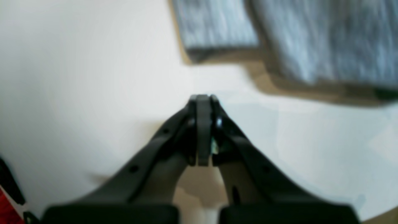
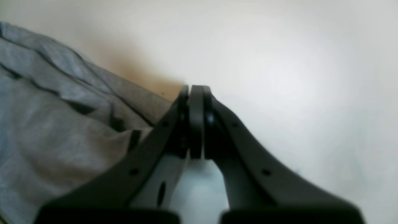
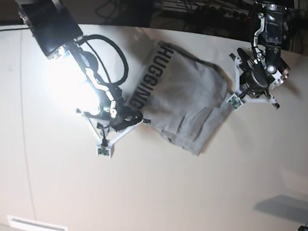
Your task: Fold the T-shirt properly
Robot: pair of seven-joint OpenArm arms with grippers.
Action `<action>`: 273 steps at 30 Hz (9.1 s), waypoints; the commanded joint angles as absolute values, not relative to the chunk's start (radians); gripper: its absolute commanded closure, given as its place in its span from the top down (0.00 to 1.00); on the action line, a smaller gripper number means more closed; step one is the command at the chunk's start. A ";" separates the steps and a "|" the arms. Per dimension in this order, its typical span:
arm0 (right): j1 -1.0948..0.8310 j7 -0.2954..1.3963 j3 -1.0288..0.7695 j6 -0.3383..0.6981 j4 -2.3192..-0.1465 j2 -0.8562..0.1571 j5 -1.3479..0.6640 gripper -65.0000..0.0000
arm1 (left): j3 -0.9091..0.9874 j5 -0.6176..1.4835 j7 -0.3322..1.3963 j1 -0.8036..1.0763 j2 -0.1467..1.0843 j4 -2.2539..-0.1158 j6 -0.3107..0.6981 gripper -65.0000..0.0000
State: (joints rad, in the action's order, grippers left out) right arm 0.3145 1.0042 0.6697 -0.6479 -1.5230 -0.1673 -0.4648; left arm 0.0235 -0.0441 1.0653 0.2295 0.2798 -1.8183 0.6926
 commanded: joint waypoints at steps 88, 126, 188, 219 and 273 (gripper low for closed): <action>0.099 0.972 0.656 -0.698 -1.662 -0.193 -0.453 0.00 | -0.303 -0.035 1.144 -0.561 0.200 -1.544 0.698 0.00; -0.018 0.766 0.728 -0.698 -1.837 -0.208 -0.519 0.00 | 0.487 -0.298 0.944 0.354 0.377 -2.008 0.698 0.00; 0.012 0.654 0.825 -0.698 -2.003 -0.275 -0.390 0.00 | 0.489 -0.019 0.461 0.463 0.147 -1.992 0.698 0.00; -0.665 -0.182 0.760 -0.698 -1.940 -0.395 0.140 0.00 | 0.397 0.031 -0.555 0.819 0.056 -1.701 0.579 0.00; -0.829 -0.056 0.186 -0.698 -1.776 -0.375 -0.058 0.00 | 0.214 -0.157 -0.461 0.843 0.061 -1.461 0.578 0.00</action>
